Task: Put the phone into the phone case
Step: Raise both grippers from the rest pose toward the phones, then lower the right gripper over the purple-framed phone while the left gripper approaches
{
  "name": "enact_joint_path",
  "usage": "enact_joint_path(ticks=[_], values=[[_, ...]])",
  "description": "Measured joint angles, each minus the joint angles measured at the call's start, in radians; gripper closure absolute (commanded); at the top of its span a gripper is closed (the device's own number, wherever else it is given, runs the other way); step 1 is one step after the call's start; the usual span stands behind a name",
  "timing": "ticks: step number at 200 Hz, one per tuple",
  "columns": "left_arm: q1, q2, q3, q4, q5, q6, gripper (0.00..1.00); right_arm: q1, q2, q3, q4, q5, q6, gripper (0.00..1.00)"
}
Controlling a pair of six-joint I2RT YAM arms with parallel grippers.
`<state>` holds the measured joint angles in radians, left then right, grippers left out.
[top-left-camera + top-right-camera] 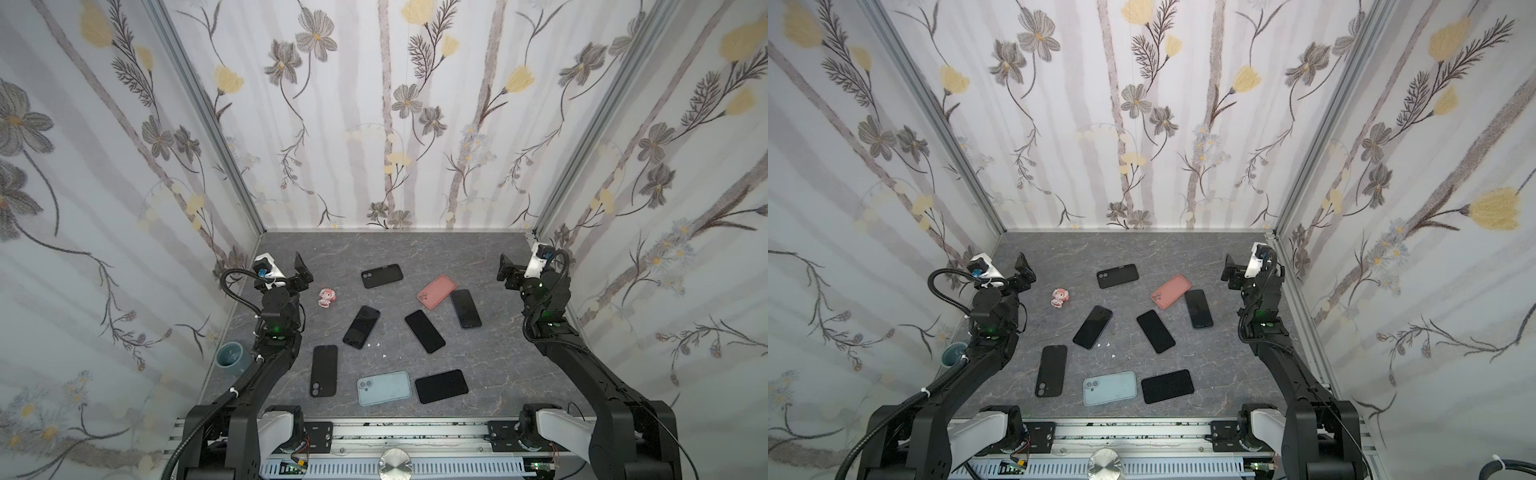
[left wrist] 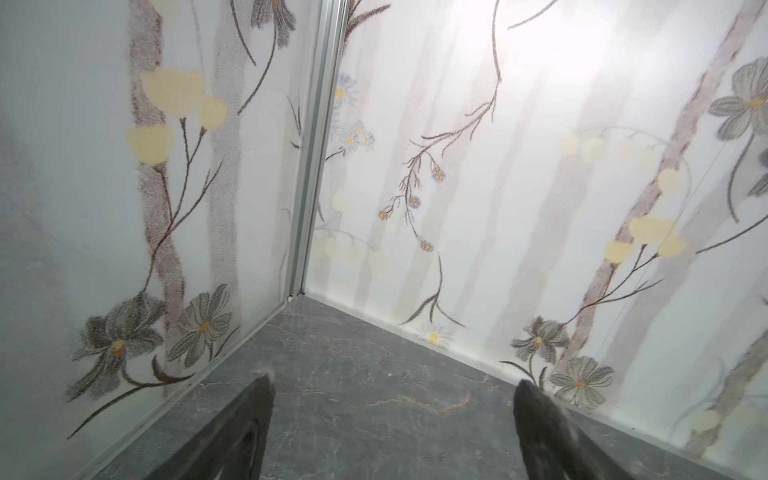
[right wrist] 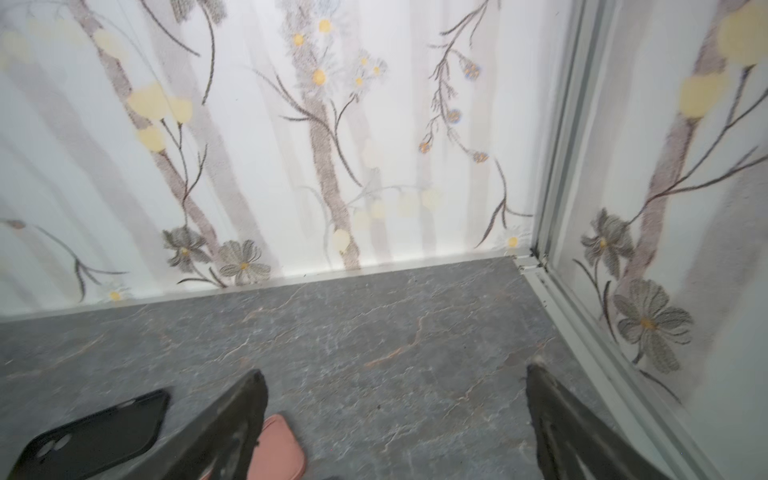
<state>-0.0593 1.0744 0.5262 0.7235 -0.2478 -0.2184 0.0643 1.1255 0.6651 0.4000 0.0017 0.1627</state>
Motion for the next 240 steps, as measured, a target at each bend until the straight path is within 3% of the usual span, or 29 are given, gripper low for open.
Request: enact_joint_path(ticks=[37,79,138,240], values=[[-0.102,-0.053,0.199,-0.312,0.153,-0.081,0.16,0.109,-0.056,0.122,-0.317,-0.07,0.106,0.14],[-0.303,-0.053,0.319,-0.589,0.306,-0.032,0.16,0.308,-0.097,0.142,-0.531,-0.124,0.249,0.19],[-0.399,-0.108,0.176,-0.764,0.406,-0.014,0.17,0.564,-0.035,0.169,-0.681,-0.018,0.275,0.17],[-0.417,-0.156,0.037,-0.863,0.404,0.037,0.12,0.639,0.286,0.244,-0.744,0.024,0.141,0.09]])
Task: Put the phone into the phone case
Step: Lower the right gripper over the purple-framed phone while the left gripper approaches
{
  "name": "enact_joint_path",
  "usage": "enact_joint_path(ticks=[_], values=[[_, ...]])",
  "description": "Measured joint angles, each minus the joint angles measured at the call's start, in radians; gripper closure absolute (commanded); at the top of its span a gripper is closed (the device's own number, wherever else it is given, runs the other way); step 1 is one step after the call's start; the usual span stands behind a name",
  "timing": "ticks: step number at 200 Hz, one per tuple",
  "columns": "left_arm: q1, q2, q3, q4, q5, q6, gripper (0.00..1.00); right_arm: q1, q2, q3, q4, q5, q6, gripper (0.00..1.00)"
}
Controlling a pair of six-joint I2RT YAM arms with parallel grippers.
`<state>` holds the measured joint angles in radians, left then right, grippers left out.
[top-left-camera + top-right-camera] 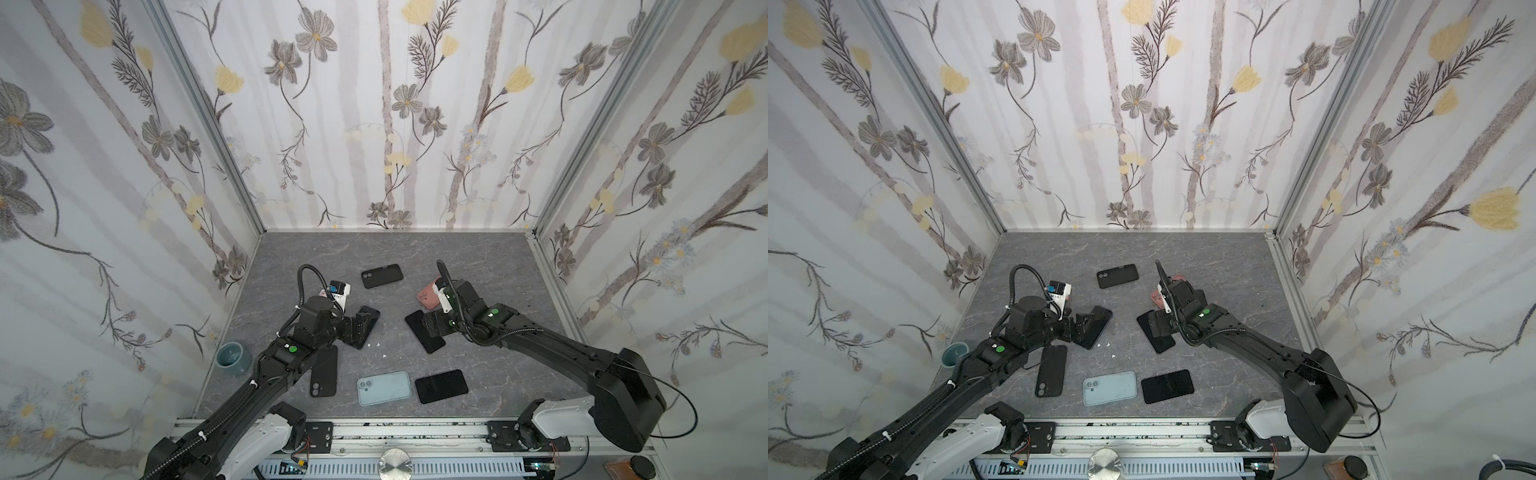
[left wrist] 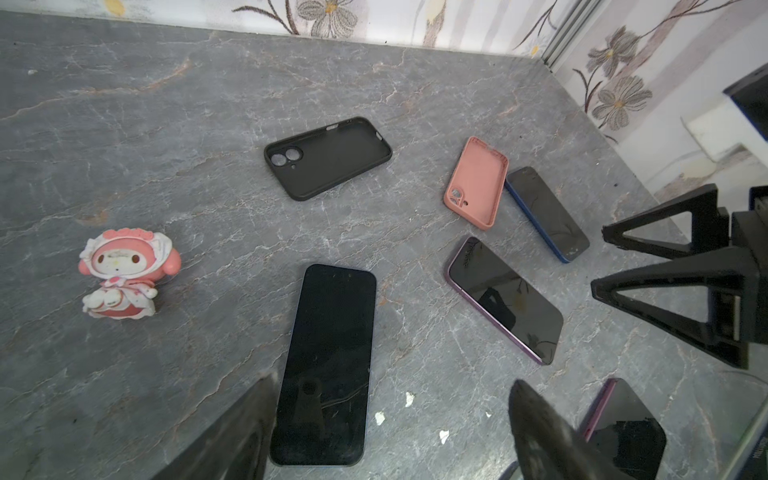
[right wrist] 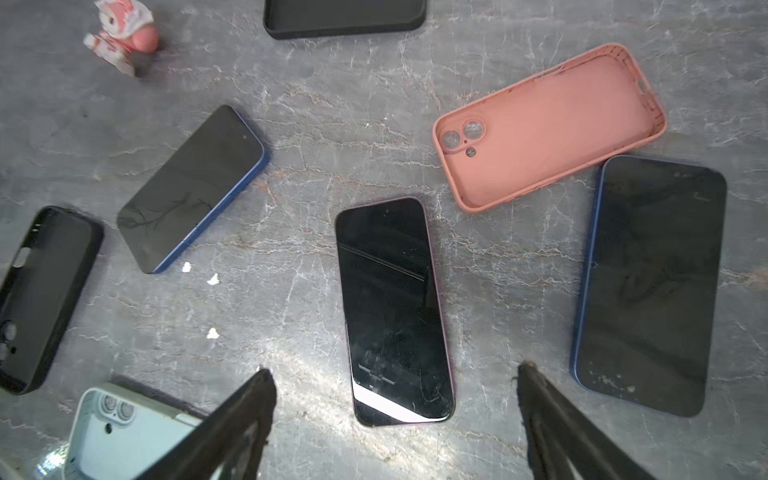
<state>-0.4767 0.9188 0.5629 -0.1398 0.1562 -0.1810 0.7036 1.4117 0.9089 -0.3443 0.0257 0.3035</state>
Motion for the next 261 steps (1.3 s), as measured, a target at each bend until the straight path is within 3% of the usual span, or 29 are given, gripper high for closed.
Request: enact_joint_path(ticks=[125,181,261], values=[[0.0,0.013,-0.048,0.033,-0.06,0.078,0.04,0.068,0.304,0.097,-0.063,0.041,-0.062,0.08],[0.0,-0.01,-0.06,0.039,-0.101,0.095,0.02,0.095,0.358,0.127,-0.109,0.086,-0.063,0.07],[0.0,-0.013,-0.064,0.04,-0.124,0.095,0.02,0.105,0.386,0.159,-0.122,0.077,-0.06,0.17]])
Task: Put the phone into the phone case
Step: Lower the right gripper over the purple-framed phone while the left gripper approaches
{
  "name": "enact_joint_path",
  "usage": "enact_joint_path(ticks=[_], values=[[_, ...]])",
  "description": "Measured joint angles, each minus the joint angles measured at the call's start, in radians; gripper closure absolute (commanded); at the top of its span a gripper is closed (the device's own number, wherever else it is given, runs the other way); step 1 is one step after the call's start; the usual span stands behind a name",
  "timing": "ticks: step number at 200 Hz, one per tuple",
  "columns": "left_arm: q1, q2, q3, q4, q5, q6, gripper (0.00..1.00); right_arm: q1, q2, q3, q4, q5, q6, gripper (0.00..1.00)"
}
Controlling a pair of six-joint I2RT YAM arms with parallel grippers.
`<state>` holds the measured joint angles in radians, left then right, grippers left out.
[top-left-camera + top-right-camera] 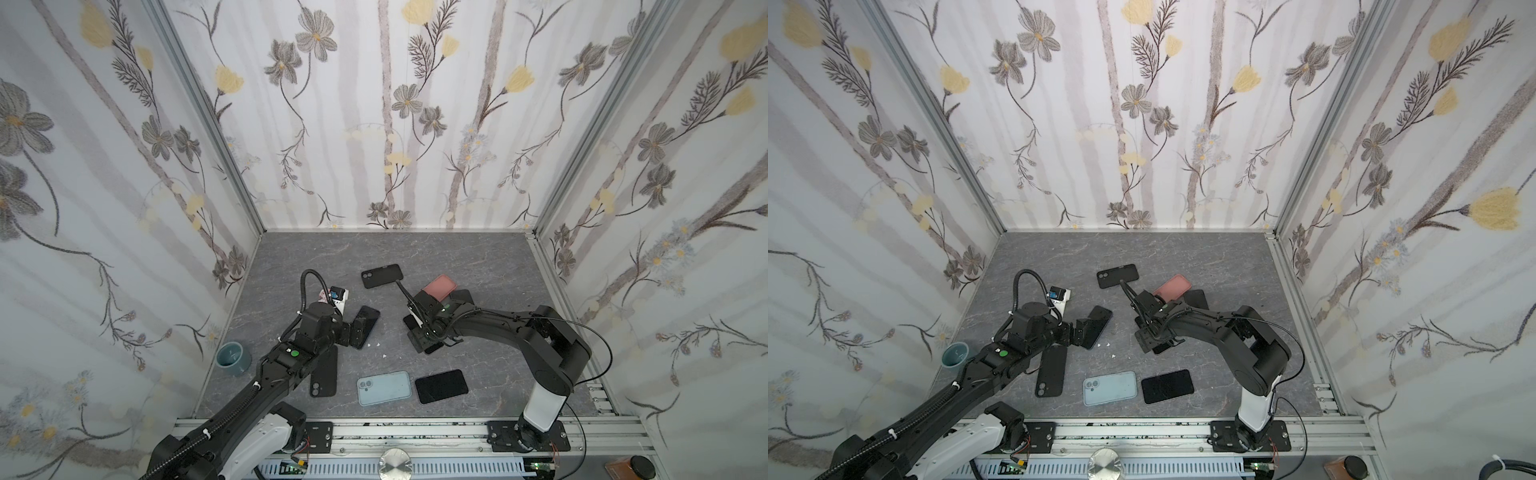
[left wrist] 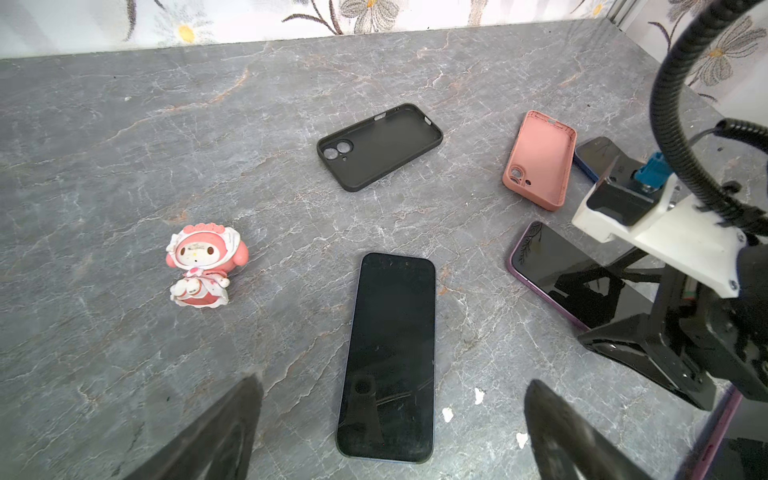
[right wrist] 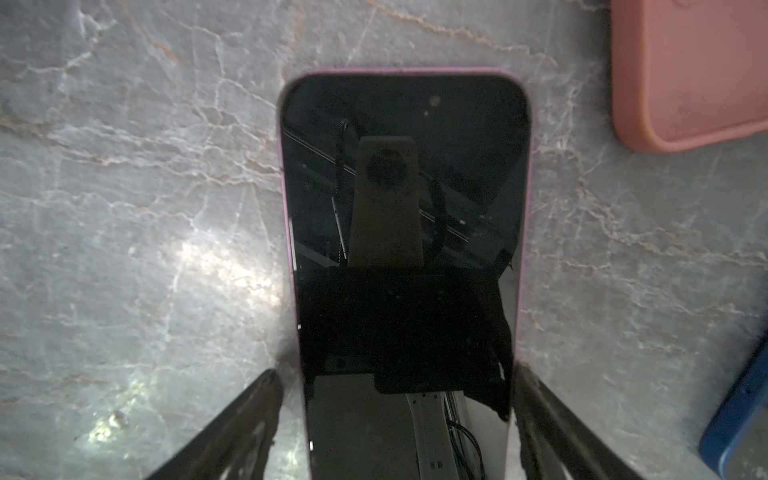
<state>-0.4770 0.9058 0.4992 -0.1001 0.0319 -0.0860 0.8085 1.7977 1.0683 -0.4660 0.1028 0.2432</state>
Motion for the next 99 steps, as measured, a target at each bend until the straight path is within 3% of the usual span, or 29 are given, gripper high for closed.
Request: enact_joint_path(ticks=[99], values=[[0.0,0.0,-0.002,0.0,0.005,-0.001,0.01,-0.001,0.021,0.011,0.004,-0.033,0.013,0.19]])
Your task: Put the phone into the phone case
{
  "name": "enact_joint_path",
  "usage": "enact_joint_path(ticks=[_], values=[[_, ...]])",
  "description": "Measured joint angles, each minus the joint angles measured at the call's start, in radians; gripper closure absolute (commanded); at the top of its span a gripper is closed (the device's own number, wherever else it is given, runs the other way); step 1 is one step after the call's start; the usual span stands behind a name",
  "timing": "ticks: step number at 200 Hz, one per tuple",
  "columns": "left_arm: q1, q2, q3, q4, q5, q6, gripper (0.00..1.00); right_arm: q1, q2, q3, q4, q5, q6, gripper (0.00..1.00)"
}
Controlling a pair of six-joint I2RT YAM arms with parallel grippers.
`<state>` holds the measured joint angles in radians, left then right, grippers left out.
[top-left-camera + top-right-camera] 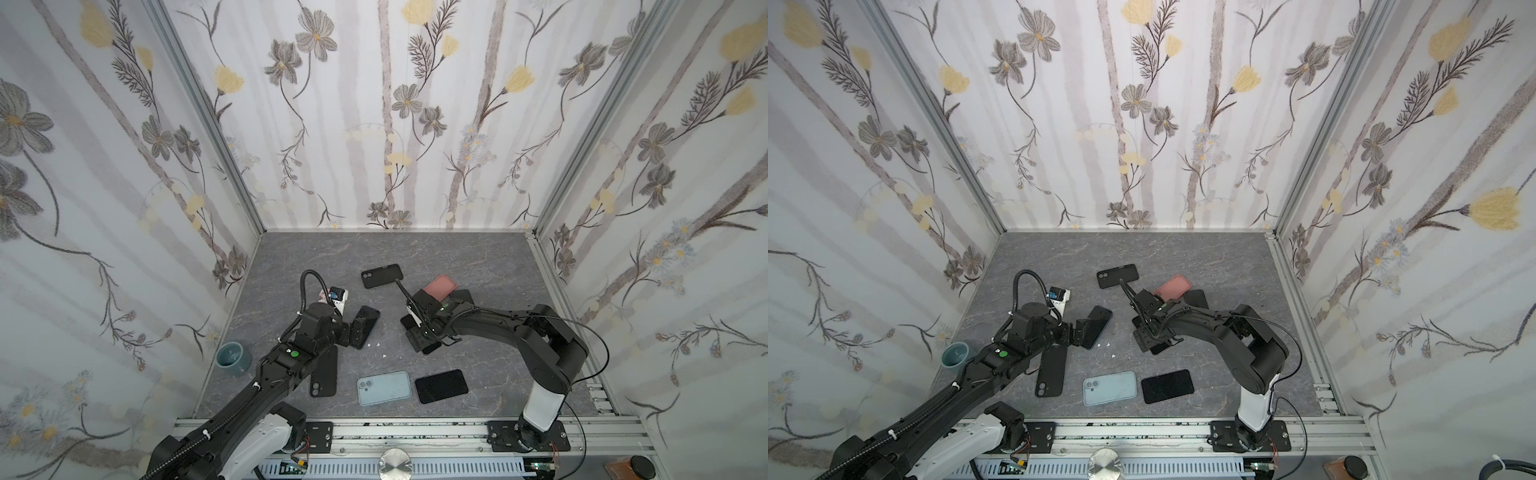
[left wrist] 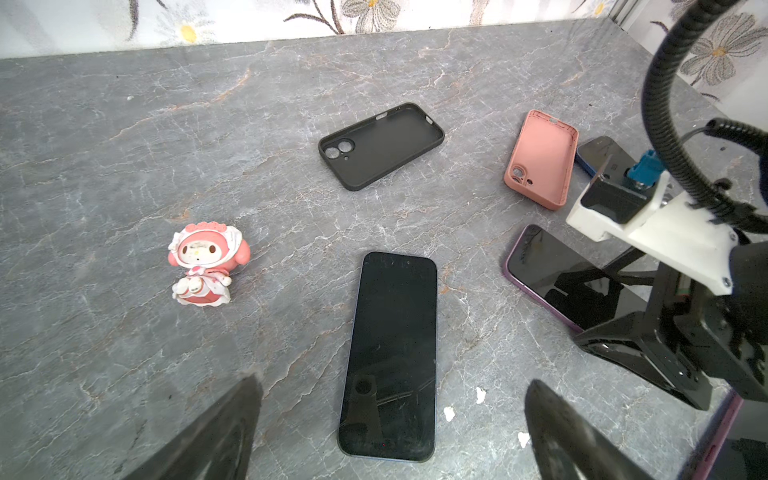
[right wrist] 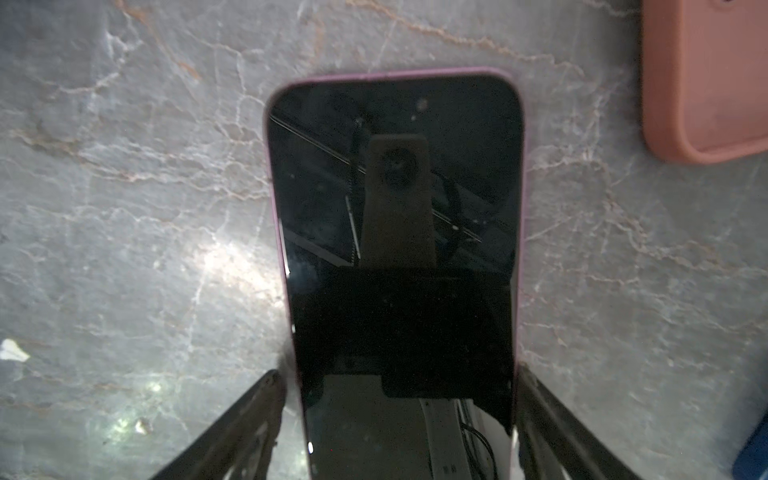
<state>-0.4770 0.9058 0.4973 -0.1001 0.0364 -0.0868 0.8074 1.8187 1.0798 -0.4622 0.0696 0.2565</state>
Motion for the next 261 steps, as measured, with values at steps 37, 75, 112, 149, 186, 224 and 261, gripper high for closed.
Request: enact_joint_path(ticks=[37,75,112,149,186,224,261], values=[[0.0,0.026,0.0,0.0,0.021,-0.009,0.02,0.001,0.0,0.0,0.001,0.0,0.0,0.29],[0.0,0.036,0.012,-0.002,0.033,-0.018,0.02,0.0,0.001,0.003,-0.002,-0.001,-0.001,0.38],[0.0,0.045,0.043,-0.021,0.043,-0.026,0.02,-0.002,-0.002,0.008,-0.008,-0.005,-0.004,0.46],[0.0,0.067,0.085,-0.057,0.05,-0.045,0.03,-0.005,-0.007,0.007,-0.011,-0.008,-0.015,0.55],[0.0,0.117,0.152,-0.098,0.062,-0.06,0.02,-0.006,-0.035,-0.003,-0.057,0.011,-0.031,0.59],[0.0,0.219,0.283,-0.16,0.089,-0.1,0.03,-0.007,-0.104,-0.035,-0.053,0.022,-0.058,0.61],[0.0,0.292,0.389,-0.222,0.156,-0.154,0.04,-0.007,-0.189,-0.069,-0.021,0.023,-0.076,0.61]])
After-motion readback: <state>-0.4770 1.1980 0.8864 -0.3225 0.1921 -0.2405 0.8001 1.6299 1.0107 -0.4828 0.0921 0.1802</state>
